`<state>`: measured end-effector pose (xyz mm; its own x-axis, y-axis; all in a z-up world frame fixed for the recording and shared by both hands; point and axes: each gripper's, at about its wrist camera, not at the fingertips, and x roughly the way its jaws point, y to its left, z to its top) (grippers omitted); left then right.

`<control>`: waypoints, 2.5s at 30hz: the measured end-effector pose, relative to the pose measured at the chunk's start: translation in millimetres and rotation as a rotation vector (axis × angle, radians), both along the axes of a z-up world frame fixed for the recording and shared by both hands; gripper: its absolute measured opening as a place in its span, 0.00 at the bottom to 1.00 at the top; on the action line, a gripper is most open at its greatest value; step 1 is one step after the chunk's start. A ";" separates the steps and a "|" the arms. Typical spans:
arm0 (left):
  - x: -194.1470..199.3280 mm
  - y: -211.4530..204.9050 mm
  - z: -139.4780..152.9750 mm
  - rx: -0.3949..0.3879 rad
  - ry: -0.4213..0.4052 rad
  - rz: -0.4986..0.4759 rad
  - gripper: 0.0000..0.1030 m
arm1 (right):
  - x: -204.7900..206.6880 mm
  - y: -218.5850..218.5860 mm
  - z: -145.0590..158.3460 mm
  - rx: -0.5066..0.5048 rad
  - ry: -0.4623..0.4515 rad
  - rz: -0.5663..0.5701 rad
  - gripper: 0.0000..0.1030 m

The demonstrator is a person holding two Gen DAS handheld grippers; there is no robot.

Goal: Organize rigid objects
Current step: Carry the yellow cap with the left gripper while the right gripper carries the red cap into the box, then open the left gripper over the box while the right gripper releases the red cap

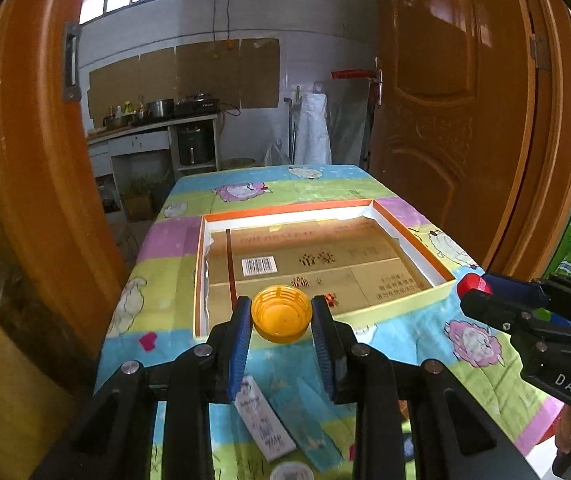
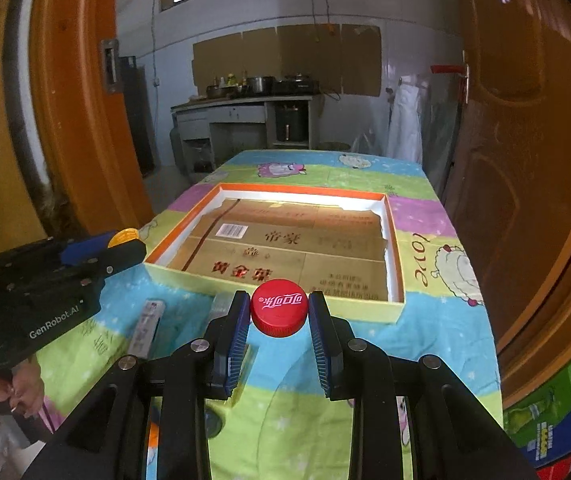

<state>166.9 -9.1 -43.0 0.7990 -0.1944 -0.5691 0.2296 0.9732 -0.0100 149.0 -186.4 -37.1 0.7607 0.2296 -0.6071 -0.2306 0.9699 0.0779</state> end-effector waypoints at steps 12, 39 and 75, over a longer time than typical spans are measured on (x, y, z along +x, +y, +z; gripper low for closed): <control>42.2 1.7 3.1 -0.044 0.048 0.012 0.30 | 51.3 -1.0 -6.7 0.021 0.052 0.002 0.30; 141.9 -12.3 -56.1 -0.032 0.266 0.027 0.30 | 167.5 -7.5 -68.2 0.049 0.268 -0.101 0.30; 101.9 -0.9 -30.6 -0.080 0.199 -0.032 0.51 | 138.3 -13.0 -65.1 0.000 0.233 -0.143 0.39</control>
<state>268.8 -10.0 -73.6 0.6647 -0.2685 -0.6972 0.2461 0.9598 -0.1350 287.3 -199.4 -102.3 0.6249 0.1298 -0.7699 -0.0669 0.9914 0.1128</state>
